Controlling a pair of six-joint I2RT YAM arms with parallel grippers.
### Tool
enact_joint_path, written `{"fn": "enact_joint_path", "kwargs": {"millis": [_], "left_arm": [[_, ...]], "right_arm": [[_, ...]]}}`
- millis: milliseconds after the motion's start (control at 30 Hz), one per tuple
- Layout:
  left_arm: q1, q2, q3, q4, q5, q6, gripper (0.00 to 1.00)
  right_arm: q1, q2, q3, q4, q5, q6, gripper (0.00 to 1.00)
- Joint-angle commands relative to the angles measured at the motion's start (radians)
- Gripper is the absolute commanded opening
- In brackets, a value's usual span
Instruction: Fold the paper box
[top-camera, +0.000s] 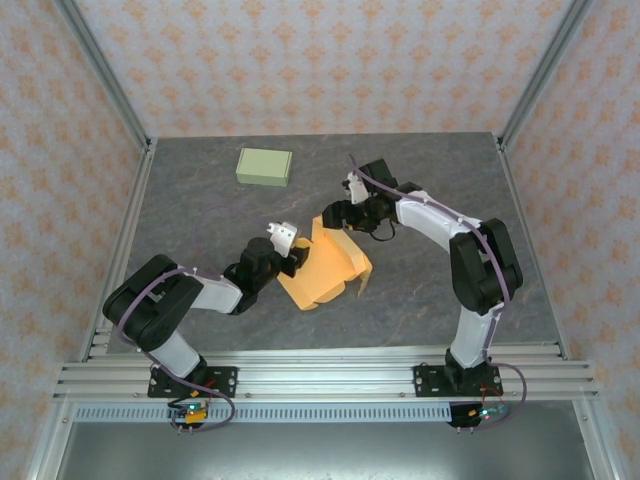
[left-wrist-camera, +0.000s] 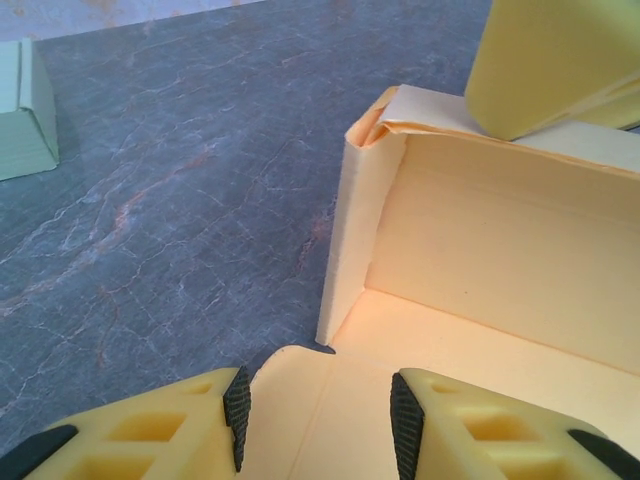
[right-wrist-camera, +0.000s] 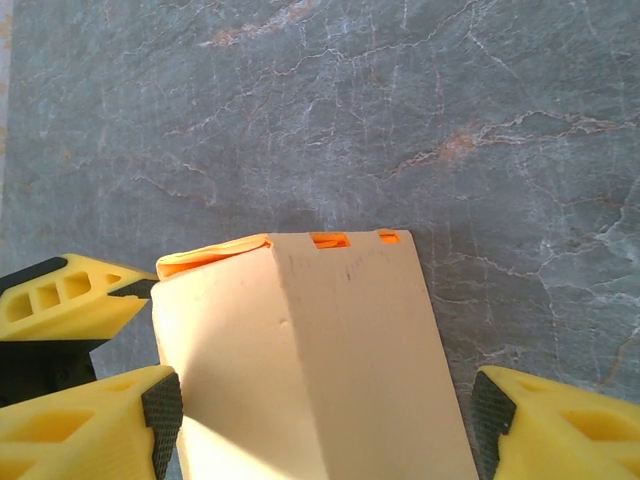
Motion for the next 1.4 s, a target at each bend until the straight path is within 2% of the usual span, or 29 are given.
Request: {"fn": "enact_joint_path", "kwargs": {"millis": [0,233,367,500,633,767,900,1067,1367], "left_arm": [[0.000,-0.030,-0.012,0.034,-0.038,-0.038,0.45],[0.027,-0.112,-0.016,-0.025,-0.061,-0.132,0.50],[0.042,-0.197,0.020,-0.174,-0.131,-0.168,0.55],[0.102,-0.261,0.061,-0.340,-0.207,-0.264,0.56],[0.147,-0.307,0.037,-0.358,-0.212,-0.314,0.58],[0.155,-0.324,0.037,-0.393,-0.231,-0.316,0.58],[0.161,-0.328,0.022,-0.387,-0.239,-0.322,0.58],[0.167,-0.323,0.020,-0.385,-0.240,-0.323,0.58],[0.171,-0.325,0.006,-0.377,-0.245,-0.321,0.59]], "right_arm": [[0.011,-0.054,0.034,-0.030,0.058,-0.023,0.78],[0.051,-0.049,0.080,-0.061,0.152,-0.022,0.82],[0.084,-0.022,0.129,-0.092,0.215,-0.007,0.84],[0.115,0.014,0.177,-0.126,0.309,0.004,0.85],[0.144,0.064,0.234,-0.173,0.379,0.010,0.85],[0.170,0.101,0.275,-0.192,0.407,0.025,0.83],[0.198,0.134,0.309,-0.222,0.488,-0.002,0.83],[0.211,0.182,0.354,-0.251,0.465,-0.029,0.83],[0.212,0.265,0.417,-0.287,0.442,-0.084,0.71]]}}
